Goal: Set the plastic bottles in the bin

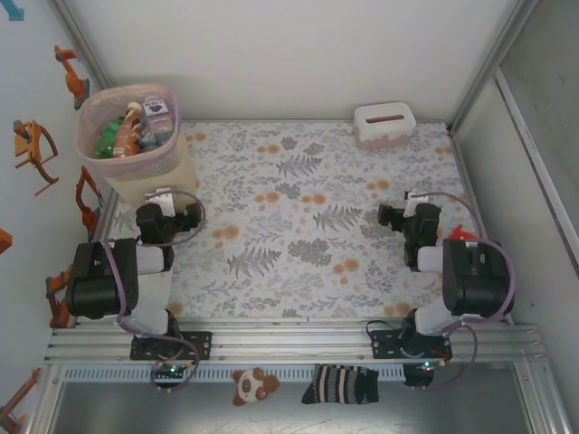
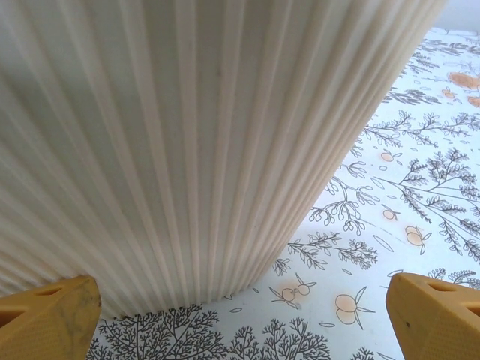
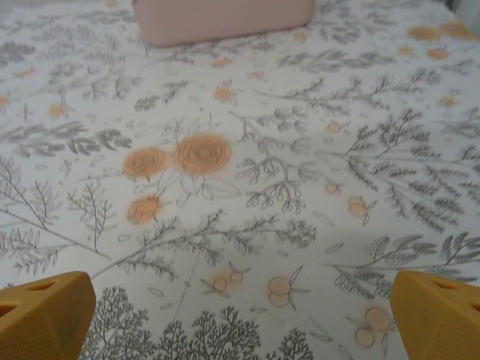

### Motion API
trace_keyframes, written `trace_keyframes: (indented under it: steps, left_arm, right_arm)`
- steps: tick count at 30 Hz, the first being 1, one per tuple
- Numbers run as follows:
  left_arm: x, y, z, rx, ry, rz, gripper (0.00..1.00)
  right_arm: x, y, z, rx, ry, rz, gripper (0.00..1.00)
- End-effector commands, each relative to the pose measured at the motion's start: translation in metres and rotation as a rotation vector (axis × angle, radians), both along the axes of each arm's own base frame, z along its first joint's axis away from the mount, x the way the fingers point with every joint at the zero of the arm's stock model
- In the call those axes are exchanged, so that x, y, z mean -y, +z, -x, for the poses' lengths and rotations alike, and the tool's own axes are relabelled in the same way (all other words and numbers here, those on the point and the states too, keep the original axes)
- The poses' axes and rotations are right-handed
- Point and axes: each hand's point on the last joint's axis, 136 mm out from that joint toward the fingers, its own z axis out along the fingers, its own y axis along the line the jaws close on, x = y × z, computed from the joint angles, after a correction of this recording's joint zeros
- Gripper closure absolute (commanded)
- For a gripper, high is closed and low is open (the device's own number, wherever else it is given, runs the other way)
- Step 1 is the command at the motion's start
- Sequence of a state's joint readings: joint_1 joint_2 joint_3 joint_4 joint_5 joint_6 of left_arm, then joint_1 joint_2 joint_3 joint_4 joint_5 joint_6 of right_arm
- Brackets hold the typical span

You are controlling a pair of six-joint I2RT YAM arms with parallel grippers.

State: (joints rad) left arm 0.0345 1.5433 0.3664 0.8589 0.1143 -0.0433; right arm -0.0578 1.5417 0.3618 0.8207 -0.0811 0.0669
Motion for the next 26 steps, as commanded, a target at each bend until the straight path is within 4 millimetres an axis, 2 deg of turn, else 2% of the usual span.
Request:
trace_keyframes:
  steps: [1,4,8,26]
  left_arm:
    - [0.011,0.012,-0.008,0.037,-0.059,-0.008,0.03]
    - [0.009,0.012,-0.009,0.034,-0.047,-0.012,0.03]
    - [0.001,0.011,-0.011,0.023,0.009,-0.029,0.03]
    - [0.001,0.011,-0.010,0.024,0.020,-0.041,0.03]
  right_arm:
    - [0.001,0.021,-0.011,0.077,0.014,0.014,0.01]
    - [0.011,0.019,-0.013,0.062,-0.055,0.015,0.01]
    - [0.012,0.019,-0.013,0.062,-0.057,0.016,0.01]
    - [0.012,0.019,-0.013,0.060,-0.057,0.017,0.01]
